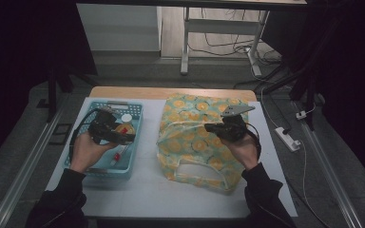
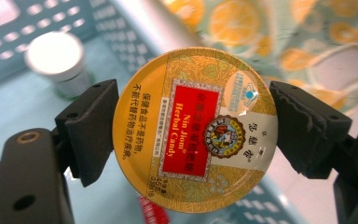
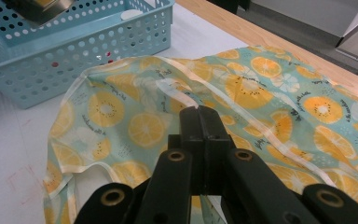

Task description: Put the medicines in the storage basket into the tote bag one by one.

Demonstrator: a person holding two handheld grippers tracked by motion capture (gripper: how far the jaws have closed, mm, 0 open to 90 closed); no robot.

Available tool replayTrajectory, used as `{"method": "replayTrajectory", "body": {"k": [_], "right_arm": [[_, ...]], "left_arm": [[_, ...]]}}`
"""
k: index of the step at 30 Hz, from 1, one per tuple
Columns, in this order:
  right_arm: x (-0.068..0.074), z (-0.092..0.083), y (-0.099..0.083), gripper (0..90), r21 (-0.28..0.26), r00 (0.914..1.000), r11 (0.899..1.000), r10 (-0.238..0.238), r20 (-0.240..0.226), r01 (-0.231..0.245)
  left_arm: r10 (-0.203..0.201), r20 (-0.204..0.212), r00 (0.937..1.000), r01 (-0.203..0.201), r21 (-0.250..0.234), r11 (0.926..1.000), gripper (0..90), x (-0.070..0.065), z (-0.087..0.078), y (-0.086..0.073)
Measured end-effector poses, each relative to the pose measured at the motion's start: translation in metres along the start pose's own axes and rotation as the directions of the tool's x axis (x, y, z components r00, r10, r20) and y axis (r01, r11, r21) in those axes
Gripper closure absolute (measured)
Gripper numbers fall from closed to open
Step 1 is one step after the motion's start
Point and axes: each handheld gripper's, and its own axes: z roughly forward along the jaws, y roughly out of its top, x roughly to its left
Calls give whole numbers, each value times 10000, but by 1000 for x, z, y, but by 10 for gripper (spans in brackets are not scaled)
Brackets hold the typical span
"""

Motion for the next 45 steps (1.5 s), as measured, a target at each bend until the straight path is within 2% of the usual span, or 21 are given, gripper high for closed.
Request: {"method": "replayTrajectory", "body": {"k": [5,9,19,28,37,45], "right_arm": [[0,0,0,900,-39,10000,10000,7,22,-7],[1,-1,1,900,-94,10000,9999,-57,71,58],[1,0,1,900,-144,9999,9999,-35,114,36],[0,0,0,900,-203,9999,9998,-6,153,9],[1,0,2,900,-233,9999,9997,-20,168,24],[1,-2,3,900,-311,9998,9995,-24,183,30]], "left_arm": [[431,356,9984,-429,-51,9991,208,-17,5,5],[780,661,9948,-776,-85,9970,207,-31,11,10],[1550,1308,9792,-1544,-144,9879,208,-65,31,26],[1888,1757,9662,-1892,-151,9818,207,-83,52,38],[2229,2316,9469,-2265,-109,9739,207,-101,79,54],[2416,2544,9364,-2484,-54,9686,207,-115,106,65]]}}
